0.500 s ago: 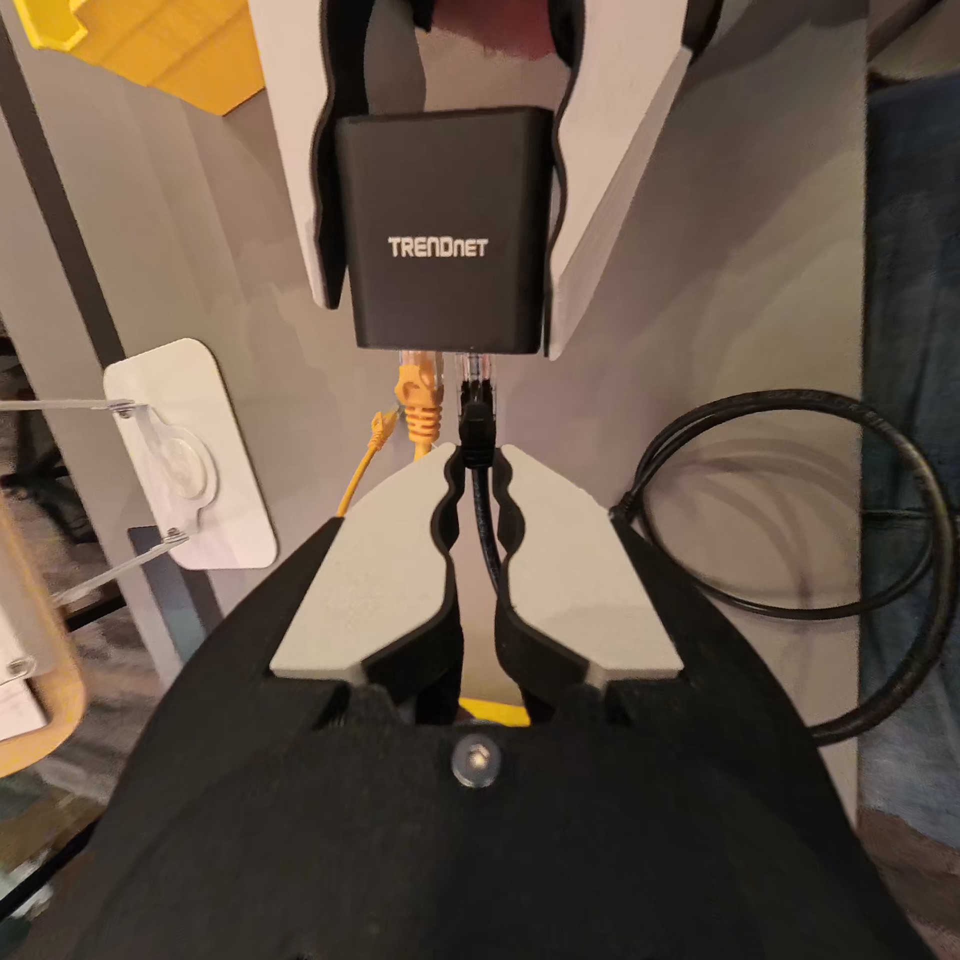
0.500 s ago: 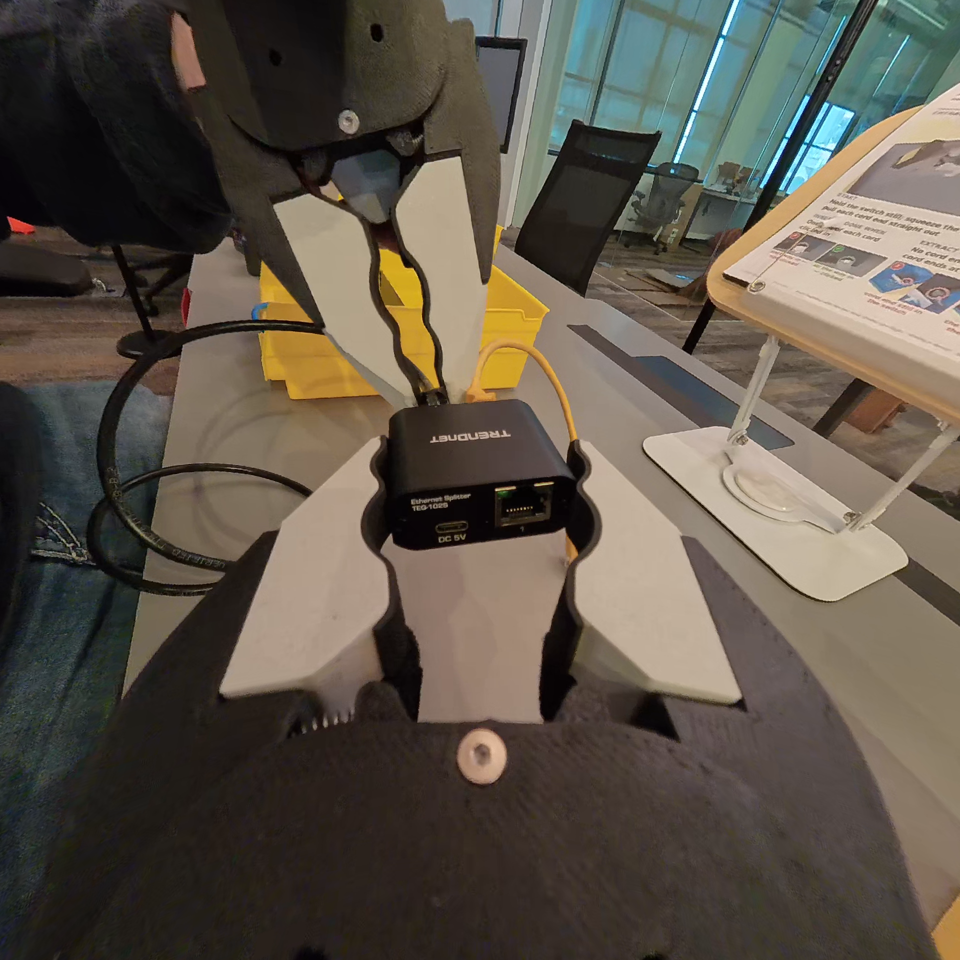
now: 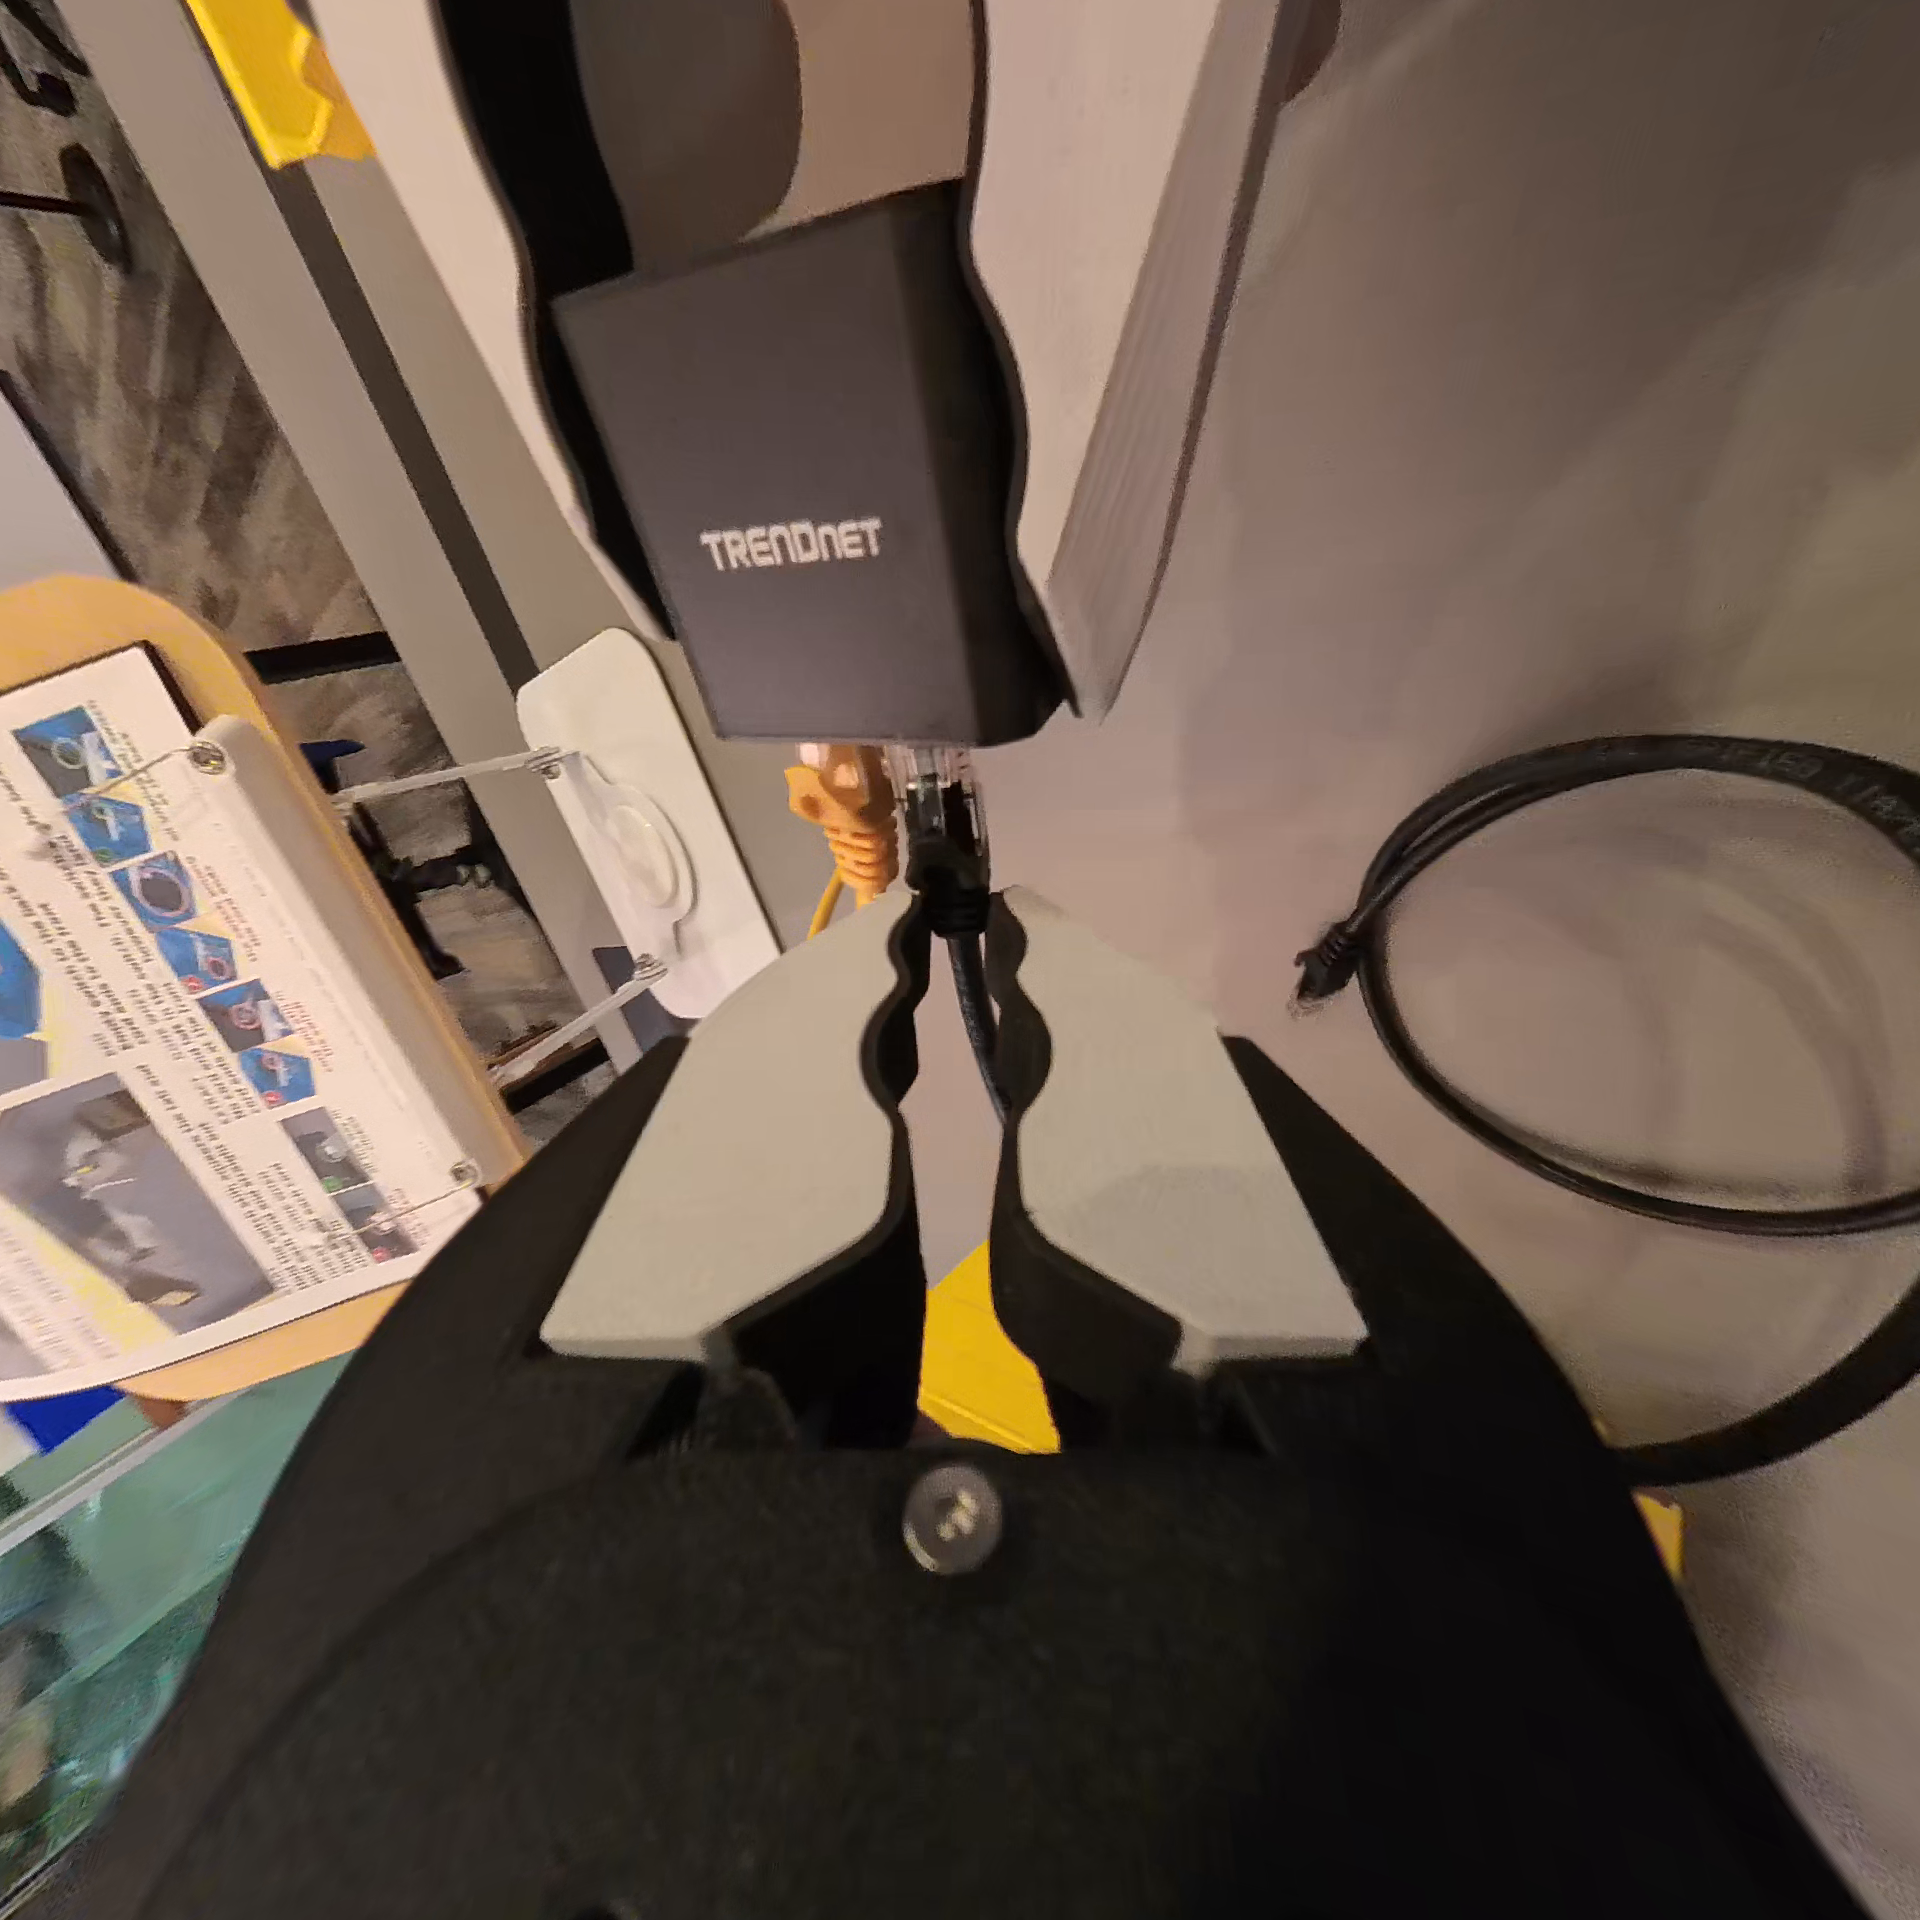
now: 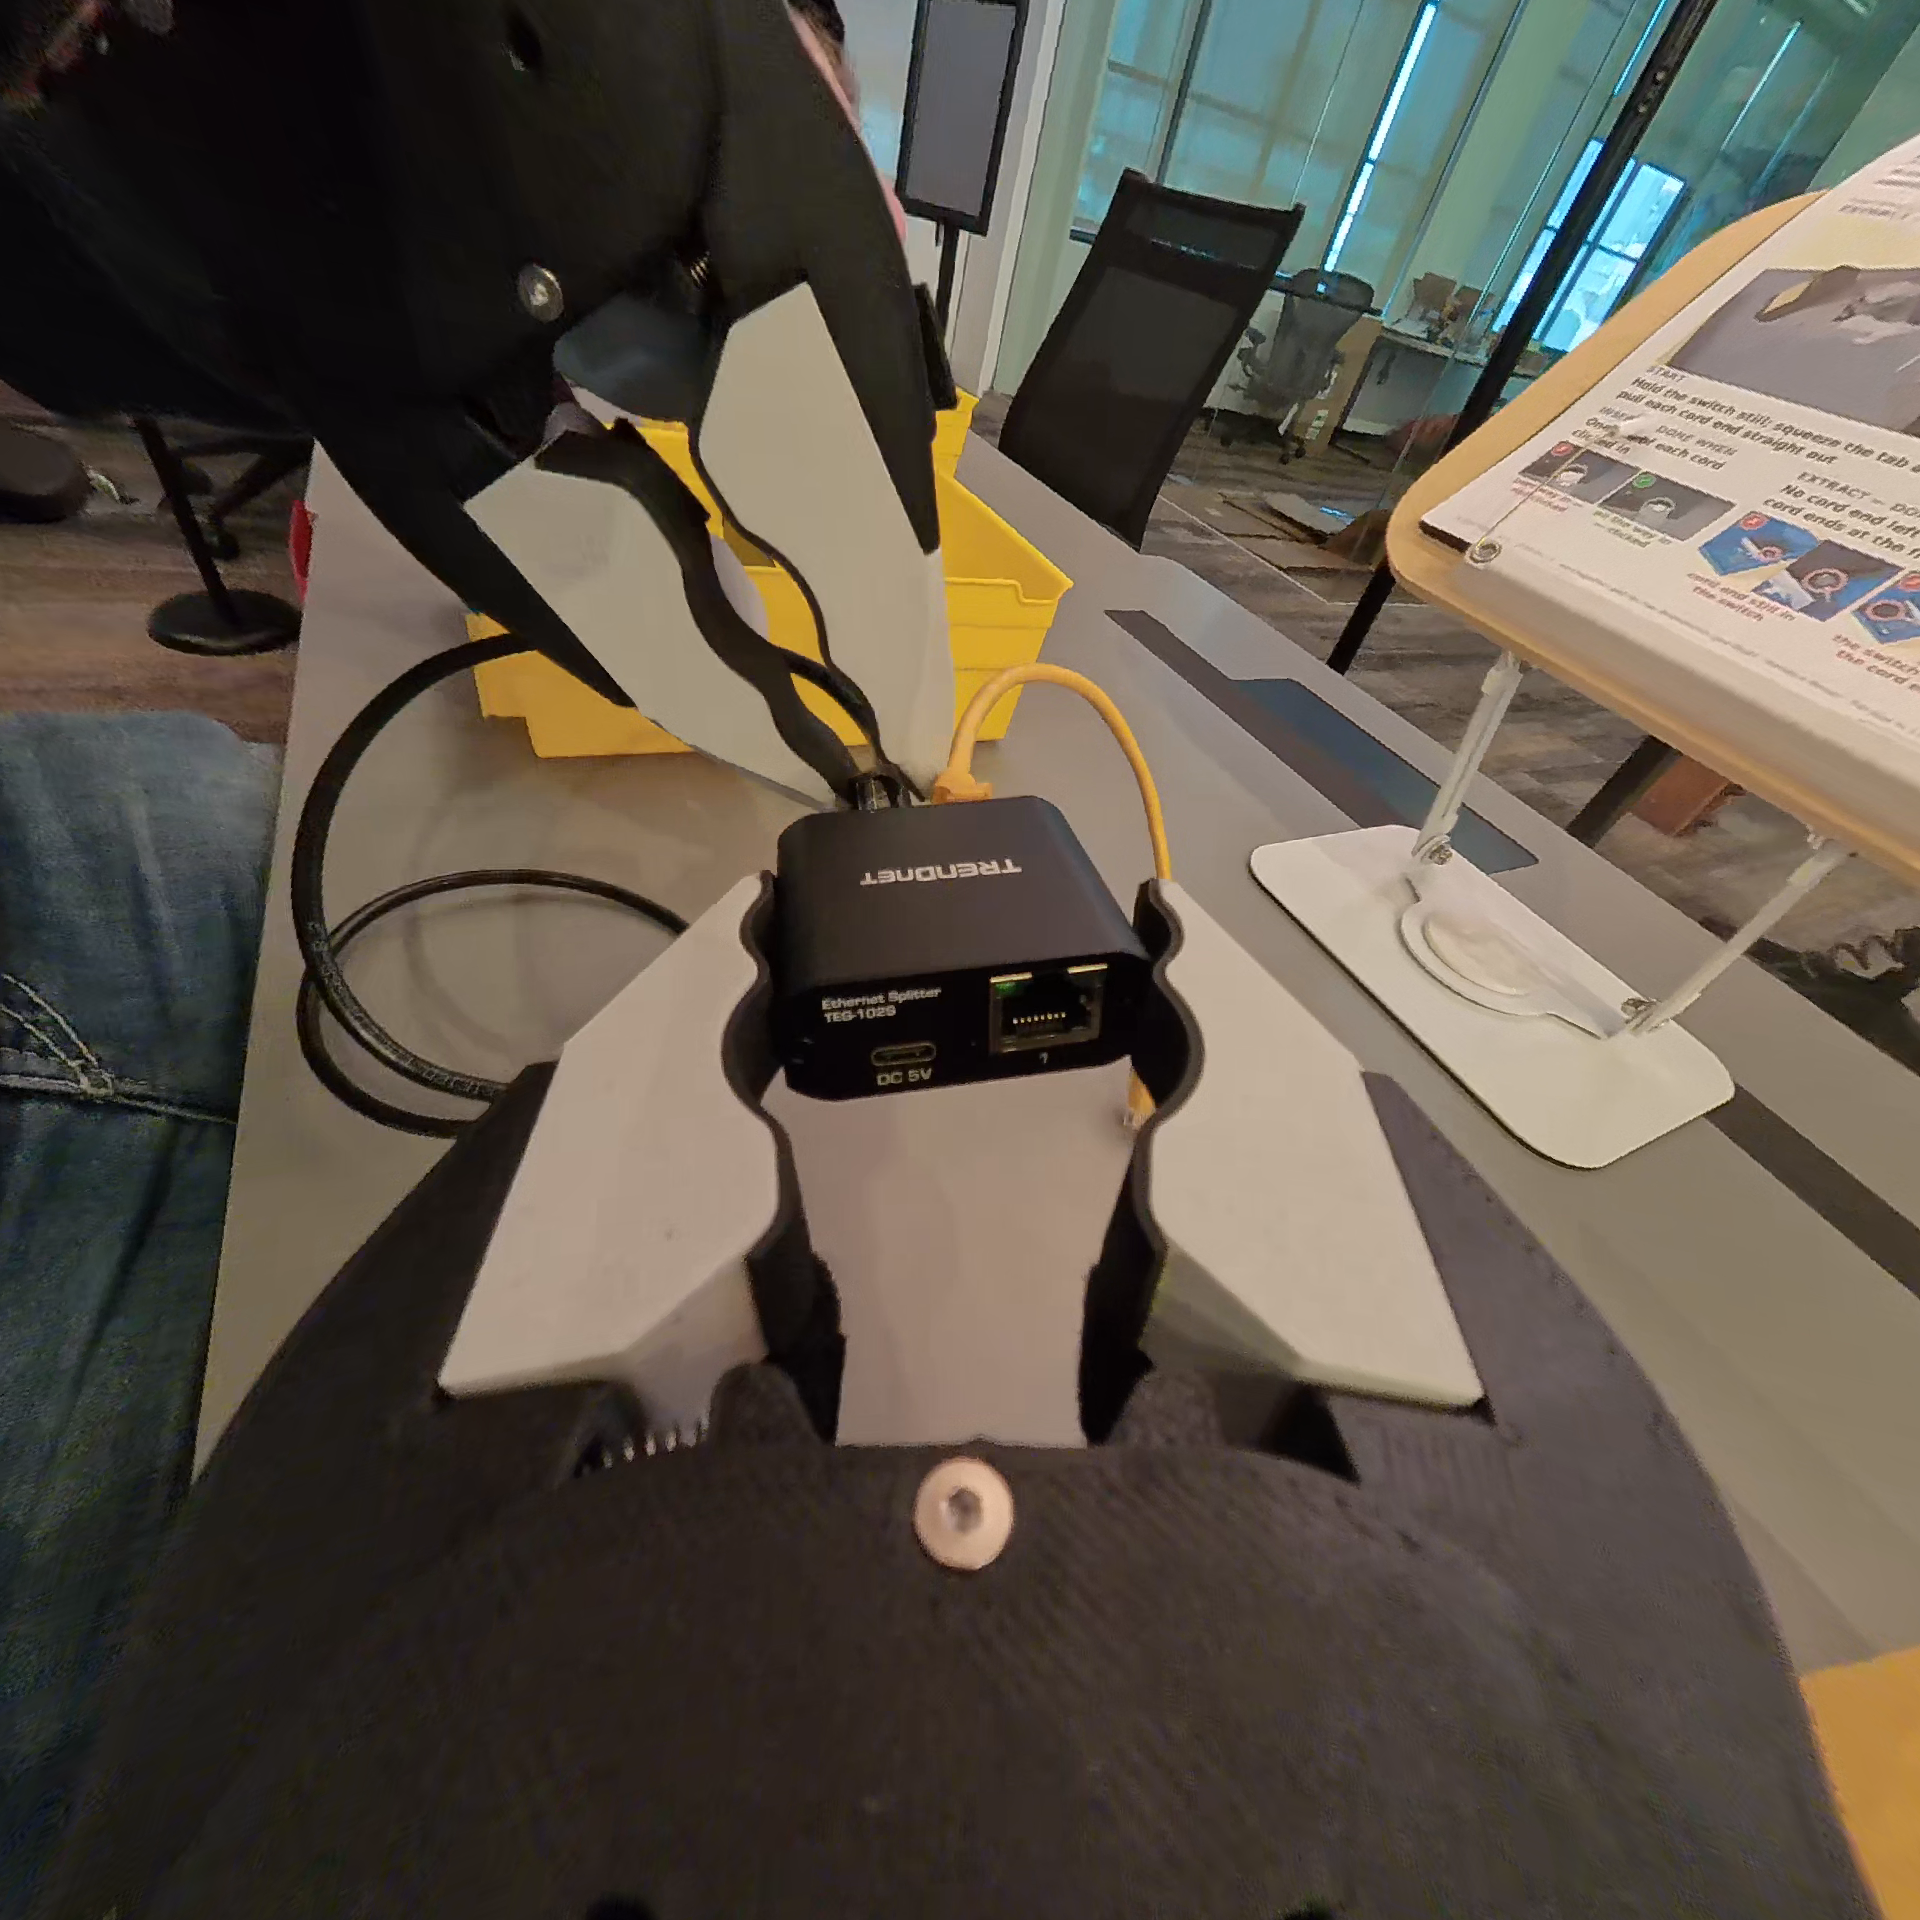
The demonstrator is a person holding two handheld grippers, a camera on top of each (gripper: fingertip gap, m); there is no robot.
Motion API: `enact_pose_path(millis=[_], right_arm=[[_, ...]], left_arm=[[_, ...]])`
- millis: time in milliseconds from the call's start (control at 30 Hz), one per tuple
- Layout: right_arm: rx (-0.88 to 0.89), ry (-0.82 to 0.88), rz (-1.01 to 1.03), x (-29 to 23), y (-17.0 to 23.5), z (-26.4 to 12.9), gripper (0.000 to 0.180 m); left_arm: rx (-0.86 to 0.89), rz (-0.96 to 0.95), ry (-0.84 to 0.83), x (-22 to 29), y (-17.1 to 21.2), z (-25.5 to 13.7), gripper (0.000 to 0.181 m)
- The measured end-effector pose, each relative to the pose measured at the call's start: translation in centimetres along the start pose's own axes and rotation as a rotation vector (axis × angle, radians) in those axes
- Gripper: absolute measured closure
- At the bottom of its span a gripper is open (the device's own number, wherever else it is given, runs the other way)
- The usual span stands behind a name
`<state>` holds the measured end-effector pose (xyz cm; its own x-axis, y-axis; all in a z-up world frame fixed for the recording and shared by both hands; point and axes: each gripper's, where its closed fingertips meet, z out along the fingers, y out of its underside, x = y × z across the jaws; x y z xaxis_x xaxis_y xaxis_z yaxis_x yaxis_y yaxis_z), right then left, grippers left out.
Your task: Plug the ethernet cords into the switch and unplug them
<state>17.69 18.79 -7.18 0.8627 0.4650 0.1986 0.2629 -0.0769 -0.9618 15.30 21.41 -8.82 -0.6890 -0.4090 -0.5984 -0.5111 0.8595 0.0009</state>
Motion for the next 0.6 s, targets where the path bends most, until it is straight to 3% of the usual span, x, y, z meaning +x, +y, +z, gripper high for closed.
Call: enact_pose_path(millis=[233, 600], right_arm=[[0.03, 0.023, -0.052, 0.1, -0.3, -0.4, 0.112], [0.088, 0.063, -0.007, 0.8, -1.4, -0.6, 0.113]], left_arm=[[0.004, 0.016, -0.088, -0.6, -0.3, -0.5, 0.172], [0.162, -0.148, -0.217, -2.1, -0.6, -1.7, 0.171]])
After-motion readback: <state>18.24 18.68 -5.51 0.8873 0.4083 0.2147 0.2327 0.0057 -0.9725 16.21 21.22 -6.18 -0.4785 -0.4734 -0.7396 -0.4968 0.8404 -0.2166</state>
